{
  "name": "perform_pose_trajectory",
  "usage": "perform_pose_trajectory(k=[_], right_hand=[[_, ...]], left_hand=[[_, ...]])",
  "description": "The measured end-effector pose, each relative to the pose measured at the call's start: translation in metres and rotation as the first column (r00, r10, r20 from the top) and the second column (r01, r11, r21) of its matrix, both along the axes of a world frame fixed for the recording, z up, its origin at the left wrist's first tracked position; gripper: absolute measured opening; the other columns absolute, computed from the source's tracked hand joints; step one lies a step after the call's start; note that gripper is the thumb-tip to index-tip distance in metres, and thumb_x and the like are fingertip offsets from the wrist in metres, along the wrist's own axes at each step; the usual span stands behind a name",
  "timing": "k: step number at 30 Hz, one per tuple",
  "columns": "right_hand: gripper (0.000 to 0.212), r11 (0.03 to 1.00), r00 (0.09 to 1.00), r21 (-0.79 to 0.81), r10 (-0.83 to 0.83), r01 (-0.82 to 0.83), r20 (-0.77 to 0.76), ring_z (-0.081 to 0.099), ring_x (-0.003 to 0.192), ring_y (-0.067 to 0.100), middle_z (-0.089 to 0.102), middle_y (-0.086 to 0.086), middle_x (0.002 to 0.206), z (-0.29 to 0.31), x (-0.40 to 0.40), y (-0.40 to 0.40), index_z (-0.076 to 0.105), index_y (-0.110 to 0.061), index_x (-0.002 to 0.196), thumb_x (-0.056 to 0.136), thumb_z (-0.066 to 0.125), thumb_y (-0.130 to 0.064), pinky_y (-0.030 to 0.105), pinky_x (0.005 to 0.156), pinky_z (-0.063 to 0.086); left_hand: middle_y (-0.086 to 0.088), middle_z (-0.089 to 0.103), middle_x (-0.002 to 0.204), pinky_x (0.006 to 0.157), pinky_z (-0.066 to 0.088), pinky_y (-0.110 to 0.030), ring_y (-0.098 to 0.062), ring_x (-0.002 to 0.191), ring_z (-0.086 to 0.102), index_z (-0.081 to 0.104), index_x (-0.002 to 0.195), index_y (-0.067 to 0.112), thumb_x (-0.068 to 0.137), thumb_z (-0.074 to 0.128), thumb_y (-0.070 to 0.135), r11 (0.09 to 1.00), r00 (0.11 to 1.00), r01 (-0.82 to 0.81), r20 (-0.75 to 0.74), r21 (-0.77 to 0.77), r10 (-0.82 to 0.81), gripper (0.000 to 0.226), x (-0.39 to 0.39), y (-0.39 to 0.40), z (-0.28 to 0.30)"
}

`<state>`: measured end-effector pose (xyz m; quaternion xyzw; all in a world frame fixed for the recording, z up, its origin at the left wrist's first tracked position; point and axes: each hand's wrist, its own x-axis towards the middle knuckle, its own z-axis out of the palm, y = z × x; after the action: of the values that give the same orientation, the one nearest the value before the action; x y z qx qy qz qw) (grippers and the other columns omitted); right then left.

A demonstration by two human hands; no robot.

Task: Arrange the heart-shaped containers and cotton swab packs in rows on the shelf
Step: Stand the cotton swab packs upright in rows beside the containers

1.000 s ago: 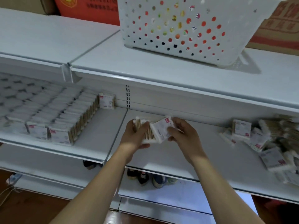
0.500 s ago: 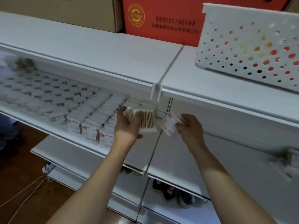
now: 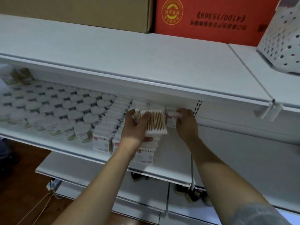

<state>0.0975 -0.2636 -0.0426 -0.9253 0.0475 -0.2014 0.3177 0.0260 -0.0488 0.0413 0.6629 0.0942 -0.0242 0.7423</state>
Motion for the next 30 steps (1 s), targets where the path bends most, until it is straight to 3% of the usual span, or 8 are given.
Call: perform_pose_trajectory(k=[5,9,14,20,23,25,27,30], right_hand=[[0.039,0.985,0.998,-0.164,-0.057,0.056,-0.005,0.054,0.112,0.037,0.049,0.014,0.132,-0.015,0.003,-0.001,0.065,-0.014,0.125,0.086,0.068,-0.011,0.045,0.088,0.054],[0.039,0.989,0.998,-0.136,-0.06,0.059,-0.002,0.058,0.106,0.034,0.051,0.015,0.129,-0.016,0.009,-0.001,0.064,-0.013,0.126,0.087,0.068,-0.014,0.042,0.085,0.054],[0.043,0.979,0.999,-0.198,-0.053,0.053,0.01,0.06,0.105,0.033,0.051,0.01,0.129,-0.018,0.01,-0.004,0.061,-0.019,0.13,0.088,0.068,-0.022,0.045,0.074,0.058],[0.058,0.963,0.996,-0.256,-0.086,0.08,-0.014,0.053,0.116,0.034,0.046,0.014,0.137,-0.002,0.002,-0.006,0.048,-0.016,0.14,0.089,0.068,-0.032,0.047,0.08,0.056],[0.035,0.988,0.982,0.063,-0.15,0.143,0.118,0.065,0.098,0.024,0.065,0.007,0.114,0.023,-0.028,0.008,0.065,-0.015,0.118,0.095,0.059,-0.04,0.037,0.079,0.056],[0.035,0.93,0.997,0.362,-0.073,0.057,0.029,0.068,0.082,0.01,0.073,-0.006,0.09,0.048,-0.058,0.023,0.072,-0.02,0.097,0.096,0.052,-0.048,0.027,0.072,0.053],[0.032,0.875,0.992,0.481,0.102,-0.055,-0.073,0.068,0.076,0.004,0.073,-0.009,0.082,0.067,-0.084,0.034,0.073,-0.022,0.088,0.098,0.055,-0.046,0.022,0.069,0.051],[0.026,0.806,0.993,0.592,0.079,-0.011,-0.089,0.071,0.087,0.021,0.075,0.005,0.09,0.072,-0.1,0.034,0.073,-0.01,0.094,0.096,0.064,-0.034,0.041,0.076,0.059]], left_hand=[[-0.004,0.044,0.136,0.064,0.063,-0.04,-0.012,0.1,0.057,0.038,0.141,0.032,0.092,0.068,0.038,0.999,0.998,0.05,-0.024,-0.013,-0.05,0.058,0.01,0.006,-0.003],[-0.009,0.052,0.136,0.062,0.062,-0.038,-0.014,0.103,0.062,0.04,0.135,0.035,0.092,0.068,0.039,0.996,0.996,0.09,-0.012,0.003,-0.09,0.052,0.016,0.009,-0.006],[-0.003,0.047,0.135,0.066,0.063,-0.039,-0.001,0.096,0.056,0.038,0.141,0.033,0.093,0.067,0.039,0.993,0.993,0.115,-0.005,0.009,-0.115,0.056,0.021,0.009,-0.005],[-0.005,0.05,0.137,0.068,0.063,-0.039,-0.007,0.102,0.059,0.038,0.135,0.036,0.092,0.068,0.039,0.989,0.989,0.149,-0.009,-0.024,-0.149,0.052,0.02,0.0,0.0],[-0.007,0.053,0.136,0.067,0.063,-0.036,-0.015,0.105,0.064,0.037,0.13,0.038,0.09,0.071,0.038,0.985,0.986,0.17,0.006,-0.042,-0.17,0.053,0.02,-0.008,0.003],[-0.005,0.053,0.133,0.066,0.062,-0.034,-0.011,0.101,0.064,0.036,0.131,0.036,0.089,0.073,0.035,0.982,0.982,0.187,0.032,-0.037,-0.186,0.056,0.019,-0.016,0.004],[-0.002,0.052,0.132,0.065,0.062,-0.031,-0.009,0.1,0.063,0.035,0.132,0.036,0.089,0.073,0.035,0.975,0.974,0.219,0.06,-0.028,-0.217,0.057,0.016,-0.026,0.003],[-0.002,0.05,0.131,0.062,0.061,-0.03,-0.01,0.1,0.061,0.037,0.13,0.036,0.097,0.062,0.036,0.97,0.97,0.238,0.064,-0.048,-0.234,0.042,0.013,-0.036,0.0]])
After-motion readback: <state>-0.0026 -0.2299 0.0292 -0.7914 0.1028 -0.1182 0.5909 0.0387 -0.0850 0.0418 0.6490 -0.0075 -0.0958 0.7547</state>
